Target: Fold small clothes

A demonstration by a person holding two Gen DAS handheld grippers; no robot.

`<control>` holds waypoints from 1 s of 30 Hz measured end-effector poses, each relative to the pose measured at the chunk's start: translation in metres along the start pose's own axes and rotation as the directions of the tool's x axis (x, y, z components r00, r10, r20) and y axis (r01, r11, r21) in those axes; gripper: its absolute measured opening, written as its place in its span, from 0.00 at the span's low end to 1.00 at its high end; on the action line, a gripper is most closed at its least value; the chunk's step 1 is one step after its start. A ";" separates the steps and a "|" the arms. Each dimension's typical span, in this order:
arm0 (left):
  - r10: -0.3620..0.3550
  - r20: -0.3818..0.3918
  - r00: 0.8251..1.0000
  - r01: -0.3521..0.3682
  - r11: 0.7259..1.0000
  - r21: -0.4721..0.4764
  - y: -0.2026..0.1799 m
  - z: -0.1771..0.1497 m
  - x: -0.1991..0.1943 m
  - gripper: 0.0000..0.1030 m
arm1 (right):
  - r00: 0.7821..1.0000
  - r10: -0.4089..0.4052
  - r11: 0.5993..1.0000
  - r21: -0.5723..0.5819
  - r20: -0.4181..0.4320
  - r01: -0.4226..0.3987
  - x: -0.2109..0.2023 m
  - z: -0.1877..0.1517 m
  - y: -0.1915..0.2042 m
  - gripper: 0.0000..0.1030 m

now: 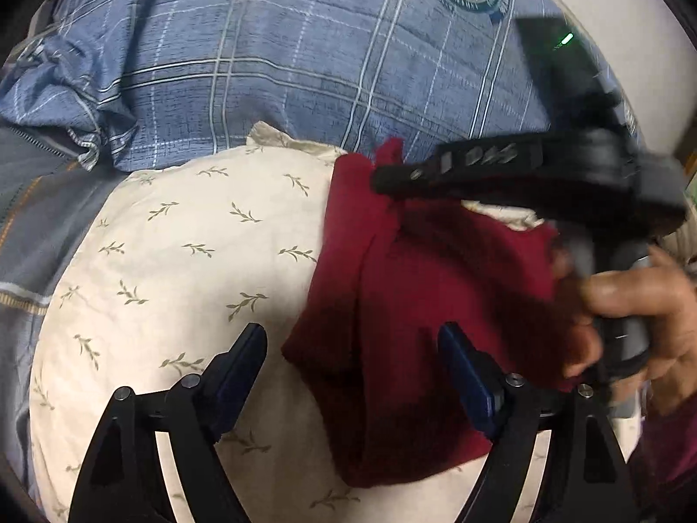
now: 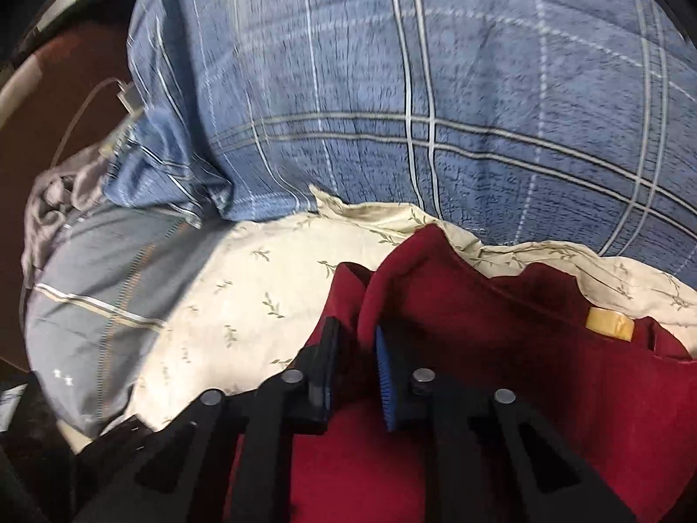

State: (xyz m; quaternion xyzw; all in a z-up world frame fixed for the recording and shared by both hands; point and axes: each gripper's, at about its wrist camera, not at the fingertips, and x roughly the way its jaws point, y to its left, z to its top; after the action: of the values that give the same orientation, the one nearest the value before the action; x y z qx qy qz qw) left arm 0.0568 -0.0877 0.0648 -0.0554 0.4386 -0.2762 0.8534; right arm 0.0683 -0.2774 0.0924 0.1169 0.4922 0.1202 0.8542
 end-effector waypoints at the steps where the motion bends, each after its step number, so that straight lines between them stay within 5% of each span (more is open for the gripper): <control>1: -0.013 -0.007 1.000 0.013 1.000 -0.001 0.000 0.000 0.004 0.76 | 1.000 -0.002 1.000 0.000 0.004 0.002 -0.003 -0.001 -0.001 0.06; 5: -0.111 0.013 0.994 0.112 0.988 -0.107 0.011 0.003 0.012 0.57 | 1.000 -0.003 1.000 0.021 -0.017 0.003 -0.010 -0.001 -0.007 0.05; 8: -0.141 0.011 0.990 0.141 0.975 -0.172 0.025 0.003 0.018 0.43 | 0.999 0.035 0.998 0.055 -0.028 -0.034 -0.017 0.000 -0.011 0.19; 10: -0.189 0.025 0.982 0.189 0.955 -0.228 0.034 0.002 0.017 0.40 | 0.997 0.066 0.995 0.081 -0.043 -0.063 -0.012 0.001 -0.005 0.68; 11: -0.206 0.030 0.978 0.207 0.948 -0.242 0.036 0.002 0.016 0.39 | 0.997 0.067 0.994 0.087 -0.042 -0.063 -0.011 0.001 -0.003 0.72; 15: -0.184 0.020 0.983 0.183 0.954 -0.239 0.036 0.003 0.019 0.39 | 0.996 0.041 0.997 0.070 -0.075 -0.036 0.004 0.005 0.012 0.72; 21: -0.173 0.008 0.985 0.170 0.958 -0.231 0.034 0.003 0.017 0.49 | 0.983 -0.103 0.994 -0.055 -0.155 0.095 0.048 0.009 0.035 0.73; 25: -0.171 0.017 0.985 0.169 0.950 -0.263 0.037 0.004 0.015 0.83 | 0.989 -0.130 0.989 -0.079 -0.077 0.124 0.040 0.003 0.029 0.24; 30: -0.098 0.025 0.995 0.102 0.955 -0.279 0.040 0.003 0.020 0.84 | 0.998 -0.055 0.998 -0.037 -0.036 0.053 0.015 0.001 0.007 0.15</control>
State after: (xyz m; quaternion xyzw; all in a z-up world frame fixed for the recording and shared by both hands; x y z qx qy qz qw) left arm 0.0854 -0.0652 0.0385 -0.1992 0.4652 -0.2539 0.8243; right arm 0.0758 -0.2658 0.0824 0.0861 0.5088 0.1080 0.8497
